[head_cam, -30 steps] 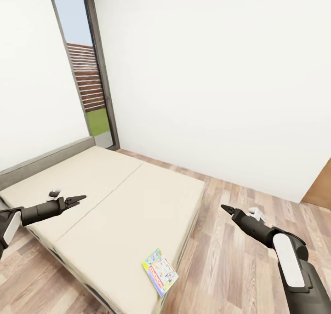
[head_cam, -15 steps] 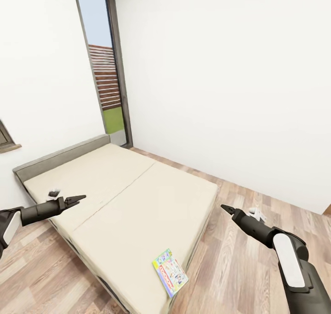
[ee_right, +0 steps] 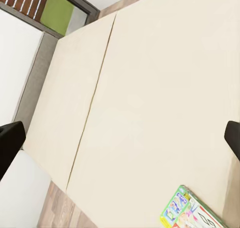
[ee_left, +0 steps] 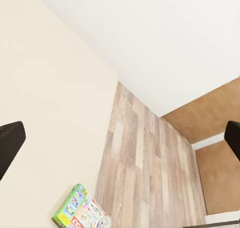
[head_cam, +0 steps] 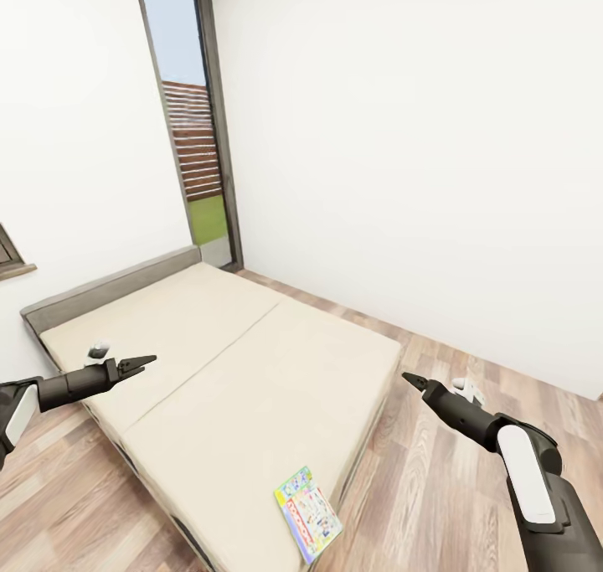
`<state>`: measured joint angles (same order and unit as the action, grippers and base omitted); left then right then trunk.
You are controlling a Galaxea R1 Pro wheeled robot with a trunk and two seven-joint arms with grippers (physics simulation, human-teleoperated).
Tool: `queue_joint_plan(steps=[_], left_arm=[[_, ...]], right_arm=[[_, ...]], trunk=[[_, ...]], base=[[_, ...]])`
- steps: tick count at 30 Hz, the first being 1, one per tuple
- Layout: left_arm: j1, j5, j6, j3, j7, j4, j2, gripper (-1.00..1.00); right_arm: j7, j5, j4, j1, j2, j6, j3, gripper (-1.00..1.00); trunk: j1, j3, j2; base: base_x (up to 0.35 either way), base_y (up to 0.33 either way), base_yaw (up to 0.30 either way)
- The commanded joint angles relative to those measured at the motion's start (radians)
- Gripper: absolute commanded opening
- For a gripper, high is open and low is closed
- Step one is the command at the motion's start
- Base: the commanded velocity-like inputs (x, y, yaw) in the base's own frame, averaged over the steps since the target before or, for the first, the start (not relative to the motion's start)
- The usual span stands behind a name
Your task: Put all the toys in the child's room - the three board games (two on the bed and one on the table), the two jigsaw puzzles on the table, and the tennis ball on the table - inside the toy box on the table in the child's room.
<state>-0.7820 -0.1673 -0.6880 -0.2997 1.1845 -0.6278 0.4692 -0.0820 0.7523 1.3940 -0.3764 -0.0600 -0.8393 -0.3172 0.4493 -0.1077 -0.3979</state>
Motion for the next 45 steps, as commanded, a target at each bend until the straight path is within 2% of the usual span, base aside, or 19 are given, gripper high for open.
queue_joint_plan(steps=[1, 24, 45], left_arm=[[-0.001, -0.002, -0.008, -0.001, 0.002, 0.000, 0.000, 1.00], [-0.001, -0.002, -0.007, 0.000, 0.001, 0.000, 0.000, 1.00], [-0.002, -0.002, -0.007, 0.002, 0.001, 0.000, 0.000, 1.00]], right_arm=[[-0.009, -0.008, 0.000, -0.001, 0.000, -0.005, -0.002, 1.00], [-0.009, -0.013, 0.000, -0.001, 0.000, -0.006, -0.002, 1.00], [-0.009, -0.014, 0.000, -0.001, 0.000, -0.006, -0.002, 1.00]], trunk=[[0.001, -0.002, -0.002], [0.001, -0.002, -0.002], [0.001, -0.002, -0.002]], base=[[0.024, -0.015, 0.196], [0.002, -0.089, 0.280], [0.000, -0.180, 0.288]])
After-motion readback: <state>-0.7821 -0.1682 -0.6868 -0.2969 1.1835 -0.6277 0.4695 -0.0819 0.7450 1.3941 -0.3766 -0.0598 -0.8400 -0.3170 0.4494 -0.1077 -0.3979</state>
